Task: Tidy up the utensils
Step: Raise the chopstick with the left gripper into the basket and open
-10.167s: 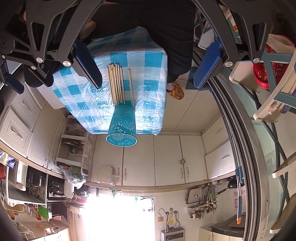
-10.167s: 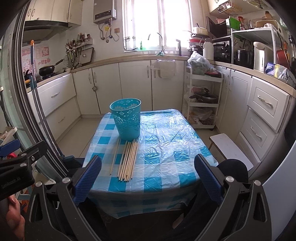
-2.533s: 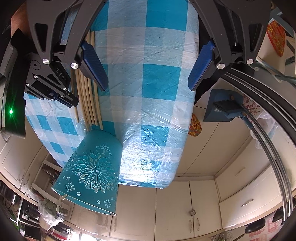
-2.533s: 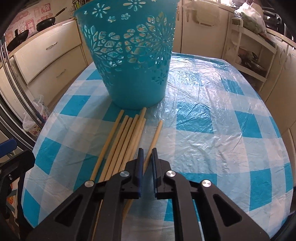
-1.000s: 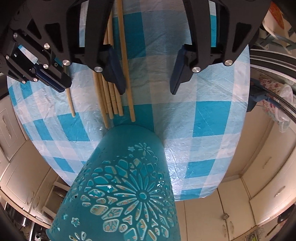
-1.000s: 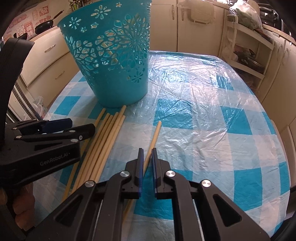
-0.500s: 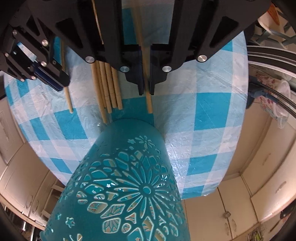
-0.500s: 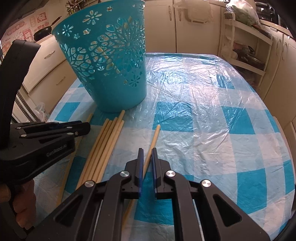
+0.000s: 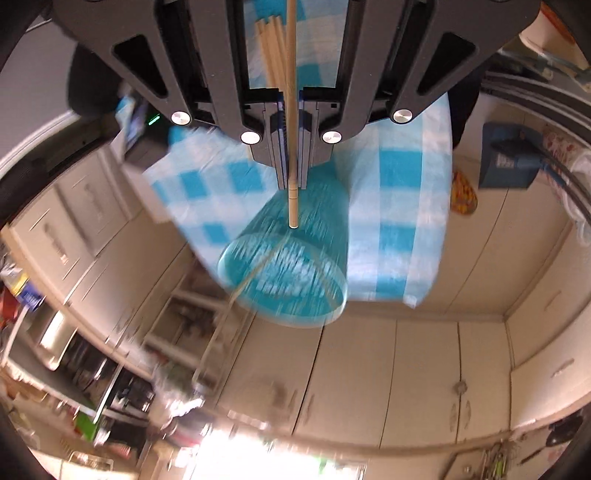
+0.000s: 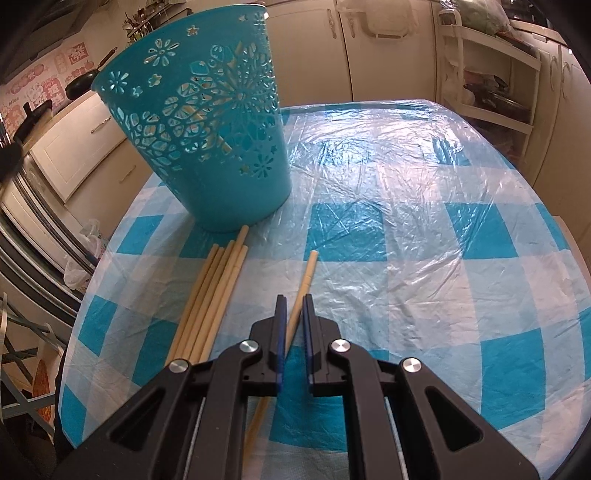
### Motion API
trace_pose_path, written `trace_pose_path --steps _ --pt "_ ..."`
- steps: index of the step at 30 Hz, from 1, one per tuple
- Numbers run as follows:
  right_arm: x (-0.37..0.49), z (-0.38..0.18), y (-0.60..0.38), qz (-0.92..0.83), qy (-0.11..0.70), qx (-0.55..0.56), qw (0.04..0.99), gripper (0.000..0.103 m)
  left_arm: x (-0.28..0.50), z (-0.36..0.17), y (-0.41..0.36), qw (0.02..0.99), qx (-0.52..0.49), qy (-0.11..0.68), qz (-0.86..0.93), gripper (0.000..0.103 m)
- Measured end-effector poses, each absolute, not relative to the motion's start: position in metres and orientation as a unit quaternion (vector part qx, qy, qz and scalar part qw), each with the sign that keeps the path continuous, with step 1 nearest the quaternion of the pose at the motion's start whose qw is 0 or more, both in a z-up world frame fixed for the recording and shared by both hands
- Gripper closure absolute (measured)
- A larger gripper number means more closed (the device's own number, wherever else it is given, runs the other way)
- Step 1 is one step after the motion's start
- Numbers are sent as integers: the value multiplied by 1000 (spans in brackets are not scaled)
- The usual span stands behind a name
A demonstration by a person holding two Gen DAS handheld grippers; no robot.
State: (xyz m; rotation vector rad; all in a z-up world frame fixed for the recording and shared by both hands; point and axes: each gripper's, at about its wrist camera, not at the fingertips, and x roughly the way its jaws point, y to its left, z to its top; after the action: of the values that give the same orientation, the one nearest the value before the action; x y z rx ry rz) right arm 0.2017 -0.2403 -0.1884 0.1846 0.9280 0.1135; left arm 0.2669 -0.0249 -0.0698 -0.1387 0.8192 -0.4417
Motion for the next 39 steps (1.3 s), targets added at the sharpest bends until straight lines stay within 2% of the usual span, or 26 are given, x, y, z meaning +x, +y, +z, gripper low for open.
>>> trace_pose_path --steps 6,13,20,34,36,37,39 --pt "203 -189 -245 58 445 95 888 94 287 1 -43 931 -88 282 -215 98" --pt "203 -190 -246 59 444 101 888 94 336 17 -64 965 -116 183 -149 98" --pt "203 -190 -247 62 444 103 888 93 381 -18 -85 976 -103 172 -87 98" --pt "202 -190 -247 62 444 102 888 92 373 -67 -82 971 -78 212 -75 98" --pt "202 -190 -247 63 444 103 888 92 370 -71 -82 968 -61 229 -78 95" --pt "202 -190 -248 64 444 104 888 92 367 -72 -80 968 -57 232 -78 89" --pt "203 -190 -250 67 445 110 886 92 359 -73 -74 967 -54 239 -73 69"
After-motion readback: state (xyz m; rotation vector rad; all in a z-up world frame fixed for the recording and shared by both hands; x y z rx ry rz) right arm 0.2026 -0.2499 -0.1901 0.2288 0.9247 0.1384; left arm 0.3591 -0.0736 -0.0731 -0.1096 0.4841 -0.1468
